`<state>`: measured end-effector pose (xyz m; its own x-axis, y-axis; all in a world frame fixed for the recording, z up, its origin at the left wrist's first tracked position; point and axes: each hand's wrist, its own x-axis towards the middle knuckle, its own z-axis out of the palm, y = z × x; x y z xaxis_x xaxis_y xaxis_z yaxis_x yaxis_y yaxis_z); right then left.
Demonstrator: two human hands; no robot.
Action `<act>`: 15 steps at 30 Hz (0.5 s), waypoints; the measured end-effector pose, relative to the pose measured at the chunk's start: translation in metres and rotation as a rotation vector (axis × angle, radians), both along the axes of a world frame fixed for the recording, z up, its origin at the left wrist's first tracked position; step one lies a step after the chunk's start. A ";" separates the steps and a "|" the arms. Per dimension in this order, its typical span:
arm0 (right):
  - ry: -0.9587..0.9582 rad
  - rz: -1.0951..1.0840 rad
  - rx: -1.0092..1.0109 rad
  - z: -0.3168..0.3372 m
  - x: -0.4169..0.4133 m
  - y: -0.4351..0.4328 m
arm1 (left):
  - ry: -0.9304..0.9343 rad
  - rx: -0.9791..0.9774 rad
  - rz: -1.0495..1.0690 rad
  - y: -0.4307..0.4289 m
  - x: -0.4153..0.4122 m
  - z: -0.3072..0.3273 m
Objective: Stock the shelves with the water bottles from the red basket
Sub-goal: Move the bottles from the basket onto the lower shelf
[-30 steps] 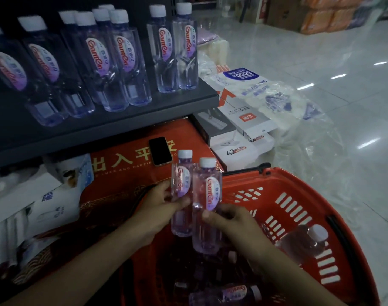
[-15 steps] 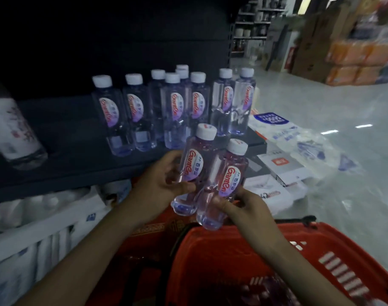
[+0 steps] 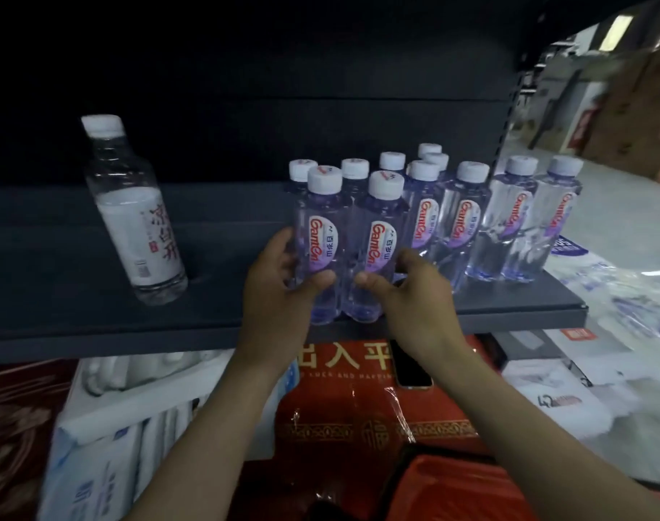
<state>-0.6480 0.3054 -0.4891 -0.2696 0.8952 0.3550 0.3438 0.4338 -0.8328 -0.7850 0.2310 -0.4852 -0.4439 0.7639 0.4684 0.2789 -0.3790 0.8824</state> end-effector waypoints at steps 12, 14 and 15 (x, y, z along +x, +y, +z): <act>-0.150 -0.049 0.069 -0.011 -0.017 -0.001 | 0.214 -0.176 0.172 0.011 -0.011 -0.019; -0.168 -0.037 0.087 -0.019 -0.013 -0.008 | 0.244 -0.239 0.135 0.006 -0.013 -0.026; -0.193 -0.034 0.103 -0.022 -0.011 -0.010 | 0.259 -0.268 0.127 0.003 -0.015 -0.029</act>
